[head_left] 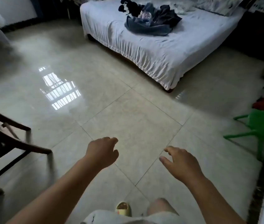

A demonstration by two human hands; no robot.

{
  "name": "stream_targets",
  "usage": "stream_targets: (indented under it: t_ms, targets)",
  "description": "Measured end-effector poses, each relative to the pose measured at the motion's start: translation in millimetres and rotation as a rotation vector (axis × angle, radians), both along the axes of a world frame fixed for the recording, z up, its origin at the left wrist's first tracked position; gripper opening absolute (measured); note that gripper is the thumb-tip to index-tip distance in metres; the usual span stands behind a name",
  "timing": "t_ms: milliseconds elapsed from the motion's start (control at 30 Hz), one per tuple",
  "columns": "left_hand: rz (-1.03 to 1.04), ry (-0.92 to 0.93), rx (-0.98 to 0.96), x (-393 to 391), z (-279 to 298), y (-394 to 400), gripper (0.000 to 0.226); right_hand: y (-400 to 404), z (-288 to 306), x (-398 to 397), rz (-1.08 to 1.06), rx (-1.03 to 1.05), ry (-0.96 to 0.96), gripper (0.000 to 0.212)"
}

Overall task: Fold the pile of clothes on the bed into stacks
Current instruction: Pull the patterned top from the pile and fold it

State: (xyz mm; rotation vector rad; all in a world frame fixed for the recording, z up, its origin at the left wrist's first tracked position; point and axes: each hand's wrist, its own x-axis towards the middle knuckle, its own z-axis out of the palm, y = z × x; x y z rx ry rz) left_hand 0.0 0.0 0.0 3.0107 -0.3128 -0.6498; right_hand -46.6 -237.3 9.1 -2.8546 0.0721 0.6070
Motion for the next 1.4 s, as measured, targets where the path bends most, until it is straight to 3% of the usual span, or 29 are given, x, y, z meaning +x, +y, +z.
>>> stream_targets:
  t_ms: [233, 533, 833, 1167, 1400]
  targets:
    - [-0.076, 0.053, -0.012, 141, -33, -52, 0.046, -43, -38, 139, 0.011, 0.009, 0.053, 0.041]
    - [0.164, 0.009, -0.082, 348, -7, -76, 0.046, -60, -23, 382, 0.212, 0.077, -0.011, 0.040]
    - [0.438, -0.017, -0.126, 509, -23, -17, 0.044, -6, -30, 606, 0.377, 0.071, -0.020, 0.041]
    - [0.301, 0.060, -0.095, 754, -33, 60, 0.044, 50, -32, 836, 0.249, 0.070, 0.025, 0.040]
    - [0.212, 0.072, -0.132, 914, -43, 57, 0.044, 44, -36, 969, 0.114, 0.052, 0.053, 0.040]
